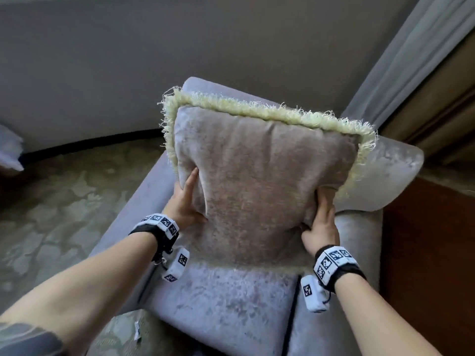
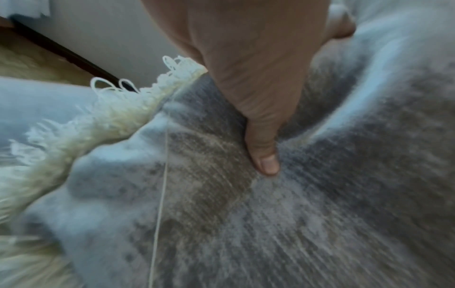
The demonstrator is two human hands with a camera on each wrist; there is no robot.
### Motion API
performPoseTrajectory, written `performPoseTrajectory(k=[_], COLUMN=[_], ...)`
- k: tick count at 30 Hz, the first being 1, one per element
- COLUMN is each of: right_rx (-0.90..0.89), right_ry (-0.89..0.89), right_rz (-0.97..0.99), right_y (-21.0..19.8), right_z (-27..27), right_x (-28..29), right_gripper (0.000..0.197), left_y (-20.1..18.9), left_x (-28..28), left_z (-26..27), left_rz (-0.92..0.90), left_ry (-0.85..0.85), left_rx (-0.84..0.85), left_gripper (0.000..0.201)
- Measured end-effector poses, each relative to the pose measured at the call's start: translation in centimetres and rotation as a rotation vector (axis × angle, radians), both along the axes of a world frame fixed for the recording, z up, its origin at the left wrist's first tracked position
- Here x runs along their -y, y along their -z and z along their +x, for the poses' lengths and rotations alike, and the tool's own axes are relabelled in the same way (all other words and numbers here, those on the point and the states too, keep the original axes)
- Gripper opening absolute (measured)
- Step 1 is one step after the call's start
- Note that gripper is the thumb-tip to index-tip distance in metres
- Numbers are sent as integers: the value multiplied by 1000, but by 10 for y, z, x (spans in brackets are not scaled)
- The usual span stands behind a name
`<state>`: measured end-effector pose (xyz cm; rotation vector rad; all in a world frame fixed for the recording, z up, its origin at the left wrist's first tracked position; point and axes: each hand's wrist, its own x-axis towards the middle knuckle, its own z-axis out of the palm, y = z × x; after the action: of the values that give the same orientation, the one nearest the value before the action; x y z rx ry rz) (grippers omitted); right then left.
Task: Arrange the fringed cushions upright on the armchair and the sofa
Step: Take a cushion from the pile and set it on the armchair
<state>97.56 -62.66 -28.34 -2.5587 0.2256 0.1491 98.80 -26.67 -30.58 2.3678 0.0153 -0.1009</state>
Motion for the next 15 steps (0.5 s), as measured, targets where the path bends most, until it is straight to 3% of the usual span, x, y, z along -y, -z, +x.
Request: performPoseTrajectory(k=[1, 3, 4, 6, 7, 9, 10, 12, 13, 15], right_rx=[-6, -6, -14, 3, 9, 40, 55, 64, 58, 68], right_ry=[53, 38, 84, 96, 135, 159, 186, 197, 221, 222], right_rz=[-19, -27, -29, 7, 12, 48, 44, 71, 70, 95], right_y=[39, 45, 88, 97, 137, 149, 190, 202, 235, 244], right_z=[17, 21, 28, 33, 37, 37, 35, 30, 26, 23], right_x=[15, 14, 30, 28, 38, 32, 37, 33, 34, 31], right_gripper=[109, 110, 109, 108, 109, 110, 111, 111, 111, 110], left_y=[41, 46, 93, 97, 137, 146, 184, 189, 220, 227], left_x=[16, 18, 36, 33, 46, 43, 50, 51, 54, 52], left_z=[31, 37, 57, 63, 76, 82, 88, 88, 88, 89], left_rz=[-24, -5, -10, 11, 5, 45, 46, 97, 131, 161], left_ry=[38, 13, 53, 55, 91, 95, 104, 75, 81, 87], left_rx=[-9, -4, -9, 26, 23, 47, 25, -31, -40, -22], left_gripper=[149, 149, 150, 152, 151, 149, 147, 140, 135, 130])
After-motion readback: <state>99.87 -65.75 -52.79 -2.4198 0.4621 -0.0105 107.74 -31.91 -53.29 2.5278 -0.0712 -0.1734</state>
